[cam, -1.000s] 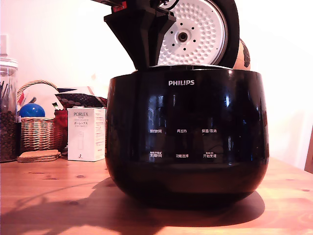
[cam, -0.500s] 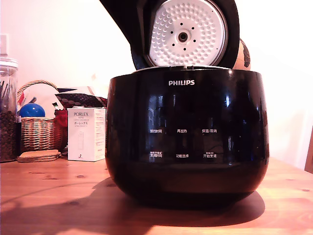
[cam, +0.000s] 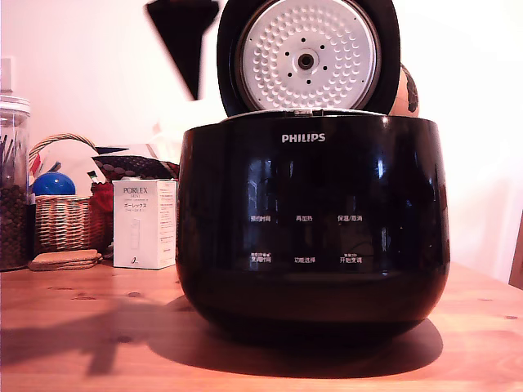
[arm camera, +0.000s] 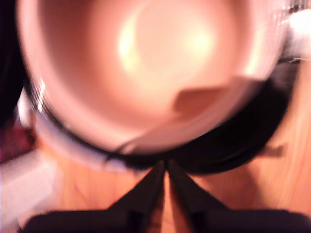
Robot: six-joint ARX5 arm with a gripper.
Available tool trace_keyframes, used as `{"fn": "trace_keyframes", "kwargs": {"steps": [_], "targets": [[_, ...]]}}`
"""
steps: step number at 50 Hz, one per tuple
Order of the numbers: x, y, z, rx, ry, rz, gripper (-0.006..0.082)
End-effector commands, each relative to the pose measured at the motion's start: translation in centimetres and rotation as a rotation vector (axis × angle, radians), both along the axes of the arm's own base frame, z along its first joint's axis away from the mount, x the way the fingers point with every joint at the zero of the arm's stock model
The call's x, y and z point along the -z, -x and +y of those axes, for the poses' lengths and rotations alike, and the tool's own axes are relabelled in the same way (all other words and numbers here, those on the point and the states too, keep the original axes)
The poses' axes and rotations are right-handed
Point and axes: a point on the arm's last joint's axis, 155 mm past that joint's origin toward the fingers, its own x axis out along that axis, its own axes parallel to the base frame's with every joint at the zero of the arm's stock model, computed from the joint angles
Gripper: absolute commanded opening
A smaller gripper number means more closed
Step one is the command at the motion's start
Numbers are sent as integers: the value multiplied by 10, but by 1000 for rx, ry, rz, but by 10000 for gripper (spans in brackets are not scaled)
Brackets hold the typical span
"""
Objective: Place the pot you are holding inside the rice cooker
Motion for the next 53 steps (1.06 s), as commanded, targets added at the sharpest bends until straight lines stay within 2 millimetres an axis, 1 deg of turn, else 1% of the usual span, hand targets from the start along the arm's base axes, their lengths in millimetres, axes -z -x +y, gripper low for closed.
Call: {"fn": "trace_keyframes", "kwargs": {"steps": [1,3,4,8,13,18,20,25,27,34,35,40,44,53], "targets": [[-6,-9,10,-119,46,-7,-24],[-7,-15,17,-141,50,-11,-24],[-8,-17,20,-191,68,-10,-24],[-16,-32,34,-278,113,-42,-24],[-36,-54,46,-352,204,-113,-24],[-62,-71,54,-430,345,-174,-24],[-71,-78,61,-448,374,-207,-24],[-92,-88,68,-482,481,-243,-24],[-101,-92,75,-494,500,-271,-24],[-130,-103,79,-488,604,-345,-24],[-134,-104,76,-475,626,-349,-24],[-151,-110,77,-461,673,-399,-24],[-157,-112,77,-456,688,-420,-24],[-158,-113,76,-454,691,-424,-24]]}}
